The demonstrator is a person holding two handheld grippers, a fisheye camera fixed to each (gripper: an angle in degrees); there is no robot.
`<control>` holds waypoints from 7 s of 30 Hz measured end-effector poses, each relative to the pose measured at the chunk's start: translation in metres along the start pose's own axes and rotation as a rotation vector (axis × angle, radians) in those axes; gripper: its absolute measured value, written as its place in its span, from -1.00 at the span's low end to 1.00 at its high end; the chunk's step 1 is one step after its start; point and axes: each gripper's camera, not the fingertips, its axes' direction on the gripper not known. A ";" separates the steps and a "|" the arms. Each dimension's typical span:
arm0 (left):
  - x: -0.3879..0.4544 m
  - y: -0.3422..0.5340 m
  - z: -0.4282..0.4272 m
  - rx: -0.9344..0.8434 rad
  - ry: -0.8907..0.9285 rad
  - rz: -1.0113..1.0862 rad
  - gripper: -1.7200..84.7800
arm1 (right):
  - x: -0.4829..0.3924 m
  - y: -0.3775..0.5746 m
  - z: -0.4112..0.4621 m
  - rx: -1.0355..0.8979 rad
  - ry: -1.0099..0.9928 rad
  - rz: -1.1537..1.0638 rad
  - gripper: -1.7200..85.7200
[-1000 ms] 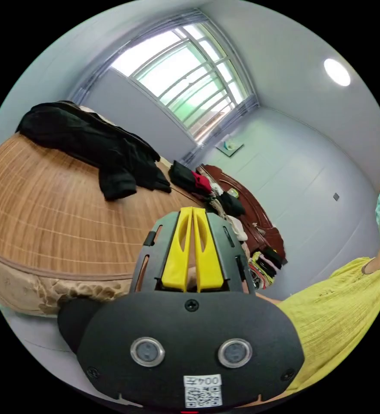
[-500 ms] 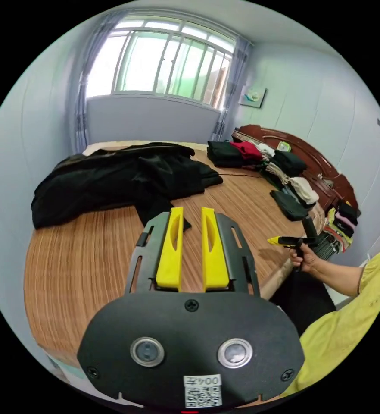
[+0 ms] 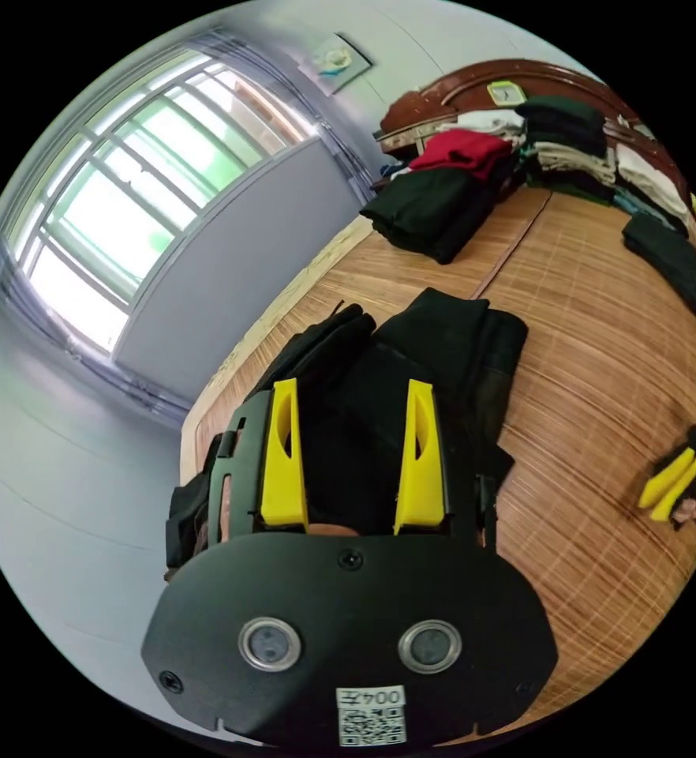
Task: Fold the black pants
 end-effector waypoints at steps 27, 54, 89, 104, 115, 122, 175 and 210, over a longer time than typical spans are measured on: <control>-0.124 0.172 -0.184 0.332 0.414 -0.536 -0.87 | -0.019 0.022 0.002 0.141 -0.041 -0.022 -0.90; 0.186 0.667 -0.372 0.146 0.751 -0.861 -0.82 | -0.389 0.264 0.048 -0.407 0.271 -0.290 -0.64; 0.169 0.718 -0.293 0.331 0.960 -0.829 -0.88 | -0.447 0.375 0.200 -0.638 0.376 -0.533 -0.74; 0.172 0.712 -0.231 0.379 1.031 -0.904 -0.77 | -0.430 0.388 0.017 -0.177 0.442 -0.151 -0.80; 0.255 0.655 -0.094 0.134 1.604 -1.128 -0.55 | -0.458 0.437 0.035 -0.397 0.650 -0.412 -0.80; 0.236 0.666 -0.070 0.118 1.638 -1.210 -0.51 | -0.467 0.446 0.060 -0.618 0.695 -0.666 -0.80; 0.056 0.907 -0.374 1.130 1.259 -0.623 -0.89 | -0.323 0.205 -0.371 0.508 -0.404 -0.031 -0.85; -0.302 0.979 -0.839 1.290 0.122 -0.771 -0.86 | -0.733 -0.133 -0.133 0.163 -0.185 -0.529 -0.86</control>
